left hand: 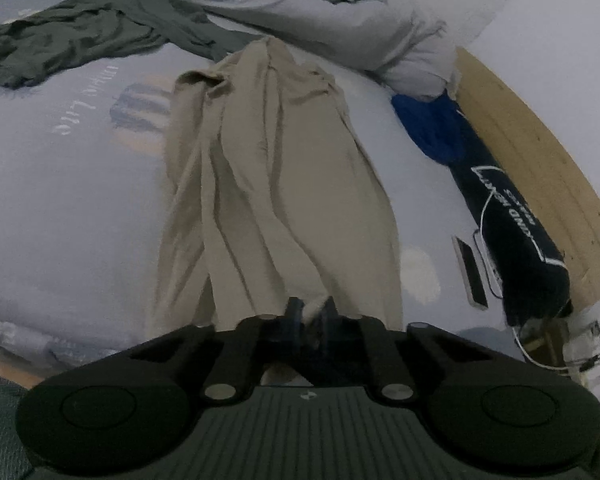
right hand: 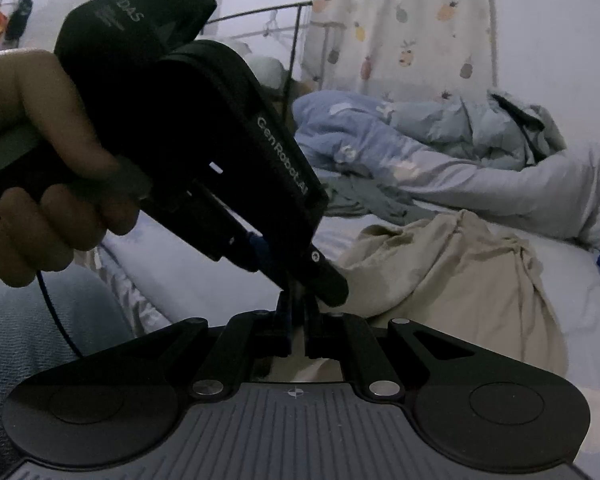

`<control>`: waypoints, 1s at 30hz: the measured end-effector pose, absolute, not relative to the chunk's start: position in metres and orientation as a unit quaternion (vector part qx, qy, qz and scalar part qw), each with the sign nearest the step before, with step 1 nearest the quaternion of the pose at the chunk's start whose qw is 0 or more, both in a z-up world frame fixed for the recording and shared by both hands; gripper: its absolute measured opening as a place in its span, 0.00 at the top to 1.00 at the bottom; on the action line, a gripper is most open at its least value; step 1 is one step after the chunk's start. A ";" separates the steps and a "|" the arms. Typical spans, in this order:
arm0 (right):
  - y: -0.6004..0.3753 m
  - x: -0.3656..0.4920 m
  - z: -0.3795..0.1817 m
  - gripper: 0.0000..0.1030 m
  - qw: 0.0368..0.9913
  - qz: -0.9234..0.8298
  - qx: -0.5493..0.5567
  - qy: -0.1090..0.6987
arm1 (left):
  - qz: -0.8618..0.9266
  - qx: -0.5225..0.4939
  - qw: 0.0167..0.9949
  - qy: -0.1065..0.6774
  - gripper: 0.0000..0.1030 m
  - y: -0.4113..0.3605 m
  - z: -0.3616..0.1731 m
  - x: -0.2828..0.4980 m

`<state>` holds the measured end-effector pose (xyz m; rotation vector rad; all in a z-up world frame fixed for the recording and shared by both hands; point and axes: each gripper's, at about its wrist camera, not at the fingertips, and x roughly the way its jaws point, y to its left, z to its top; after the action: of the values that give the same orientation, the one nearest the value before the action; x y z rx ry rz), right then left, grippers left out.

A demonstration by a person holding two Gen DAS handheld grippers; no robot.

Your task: Fold clothes

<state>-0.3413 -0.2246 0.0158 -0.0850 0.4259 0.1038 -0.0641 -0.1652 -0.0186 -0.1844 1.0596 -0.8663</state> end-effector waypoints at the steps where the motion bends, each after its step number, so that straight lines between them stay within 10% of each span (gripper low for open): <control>1: -0.225 -0.341 0.016 0.94 0.975 0.052 -0.042 0.211 | -0.395 -0.089 0.774 0.487 0.92 -0.163 -0.019 -0.064; 7: -0.228 -0.336 0.023 0.88 0.966 0.085 -0.033 0.243 | -0.348 -0.146 0.811 0.446 0.93 -0.129 -0.007 -0.062; 18: -0.310 -0.268 0.093 0.44 0.968 0.052 0.049 0.242 | -0.262 -0.218 0.874 0.347 0.93 -0.046 0.045 -0.033; 30: -0.438 -0.052 0.023 0.40 0.908 -0.029 0.305 0.285 | -0.265 -0.222 0.875 0.339 0.93 -0.029 0.059 -0.028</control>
<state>-0.0517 -0.4385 0.0234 0.6294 0.5879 -0.0600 -0.0276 -0.0293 0.0595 -0.4638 0.7084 -0.5540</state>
